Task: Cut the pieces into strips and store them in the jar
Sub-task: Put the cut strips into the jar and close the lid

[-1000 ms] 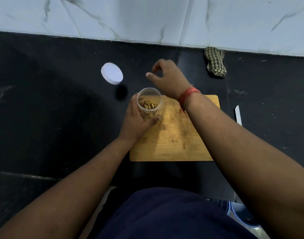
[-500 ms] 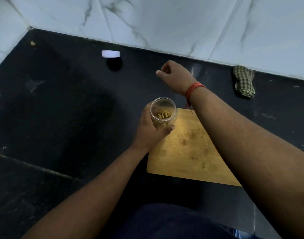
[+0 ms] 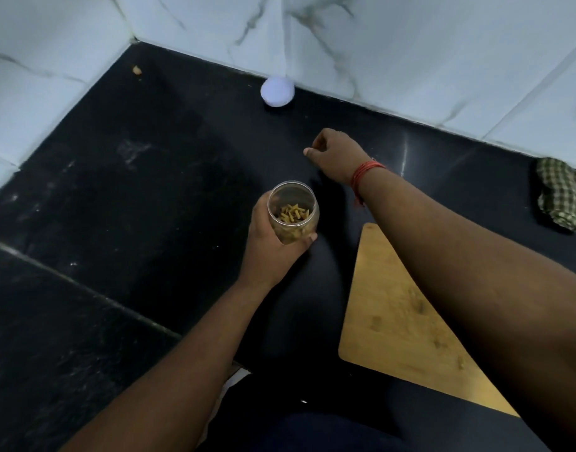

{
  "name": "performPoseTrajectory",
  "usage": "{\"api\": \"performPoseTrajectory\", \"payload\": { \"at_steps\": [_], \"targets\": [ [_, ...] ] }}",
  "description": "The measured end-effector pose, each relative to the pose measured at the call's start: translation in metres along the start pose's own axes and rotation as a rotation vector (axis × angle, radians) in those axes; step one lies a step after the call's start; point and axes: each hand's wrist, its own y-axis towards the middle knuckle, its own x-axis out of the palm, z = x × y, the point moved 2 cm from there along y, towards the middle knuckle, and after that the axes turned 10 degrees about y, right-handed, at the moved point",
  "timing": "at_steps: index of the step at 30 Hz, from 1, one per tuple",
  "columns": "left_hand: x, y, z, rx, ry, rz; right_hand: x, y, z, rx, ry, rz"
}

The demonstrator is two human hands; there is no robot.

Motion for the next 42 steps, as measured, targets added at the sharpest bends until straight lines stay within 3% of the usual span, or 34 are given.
{"api": "performPoseTrajectory", "payload": {
  "at_steps": [16, 22, 25, 27, 34, 42],
  "targets": [
    [-0.055, 0.026, -0.051, -0.11, -0.08, 0.055, 0.052, 0.17, -0.036, -0.082, -0.358, 0.084],
    [-0.056, 0.027, -0.057, -0.135, -0.108, 0.069, 0.066, 0.204, -0.04, -0.054, -0.552, 0.131],
    [-0.057, 0.027, -0.062, -0.135, -0.11, 0.073, 0.069, 0.211, -0.041, -0.139, -0.593, 0.15],
    [-0.058, 0.027, -0.064, -0.137, -0.099, 0.068, 0.069, 0.209, -0.041, -0.191, -0.637, 0.147],
    [-0.055, 0.029, -0.056, -0.134, -0.099, 0.066, 0.062, 0.154, -0.03, -0.186, -0.418, 0.279],
    [-0.026, 0.025, -0.024, -0.064, -0.095, 0.055, 0.03, 0.045, 0.008, -0.076, -0.174, 0.209]
  ]
}}
